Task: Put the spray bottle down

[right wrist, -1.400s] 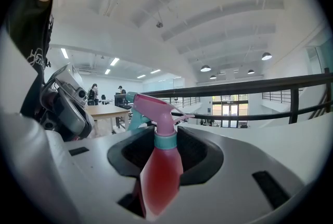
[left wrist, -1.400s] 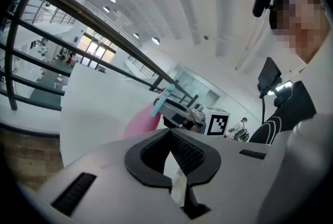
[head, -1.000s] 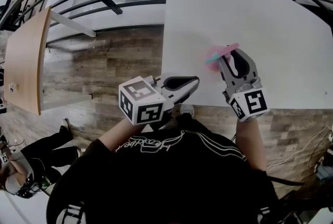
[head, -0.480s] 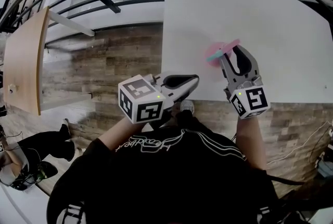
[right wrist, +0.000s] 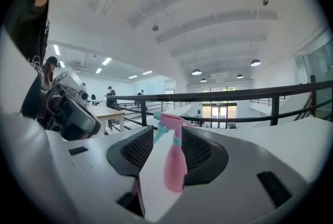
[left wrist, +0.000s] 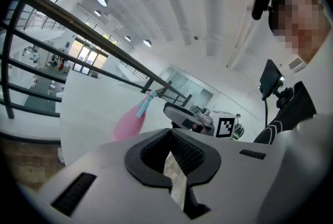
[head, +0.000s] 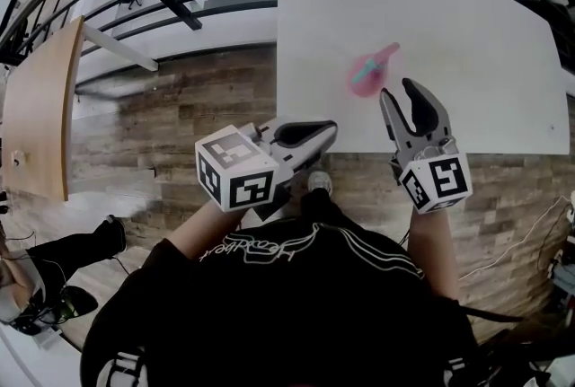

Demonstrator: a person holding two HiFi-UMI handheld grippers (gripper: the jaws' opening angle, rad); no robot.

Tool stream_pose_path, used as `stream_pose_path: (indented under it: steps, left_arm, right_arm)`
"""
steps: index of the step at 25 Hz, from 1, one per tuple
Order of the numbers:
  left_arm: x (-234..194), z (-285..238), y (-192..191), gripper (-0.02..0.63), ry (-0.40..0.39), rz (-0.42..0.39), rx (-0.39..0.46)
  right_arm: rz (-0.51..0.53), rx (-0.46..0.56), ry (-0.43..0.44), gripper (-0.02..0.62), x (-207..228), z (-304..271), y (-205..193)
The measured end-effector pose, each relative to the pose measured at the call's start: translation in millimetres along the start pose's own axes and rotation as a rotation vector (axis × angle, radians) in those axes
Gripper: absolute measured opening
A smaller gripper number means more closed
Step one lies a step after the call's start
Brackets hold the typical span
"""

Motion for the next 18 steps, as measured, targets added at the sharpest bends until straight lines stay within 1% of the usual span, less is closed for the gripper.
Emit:
stream_pose_path:
  steps: [5,11,12,14,16,18]
  left_arm:
    - [24.9,25.7,6.7,0.008,-0.010,-0.047,0.028]
    - [66.6,68.4,11.9,0.008,-0.028,-0.113,0.071]
    - [74.1,75.2,11.0,0.008,-0.034,-0.122,0.076]
    - [89.0,88.2,8.7,0.008,-0.045,-0.142,0.082]
    - [103.2,100.2,7.5,0.008,-0.055,-0.164,0.087]
    - [115.6,111.9,5.7,0.008,-0.061,-0.181,0.090]
  right_arm:
    - [-0.040,-0.053,0.063,0.135,-43.4,26.7,24.0]
    - [-0.080,-0.072,0.165,0.133,-107.1,64.6,55.5]
    - [-0.081,-0.080,0.181,0.128,-117.9,70.7,58.2]
    - [-0.082,-0.083,0.197,0.092,-135.9,83.4,64.1]
    - [-0.091,-0.076,0.198,0.060,-148.6,95.0,70.8]
    - [-0.093,-0.078,0.195,0.042,-159.9,104.3,75.2]
Point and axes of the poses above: the fingertips, and each gripper's own axes: z backward along the fingers, x to its right, y out of its top, the point moved 5 cm from there along z, backward along the fingers, and after that the axes turned 9 degrees about y, right-handed, at the moved point
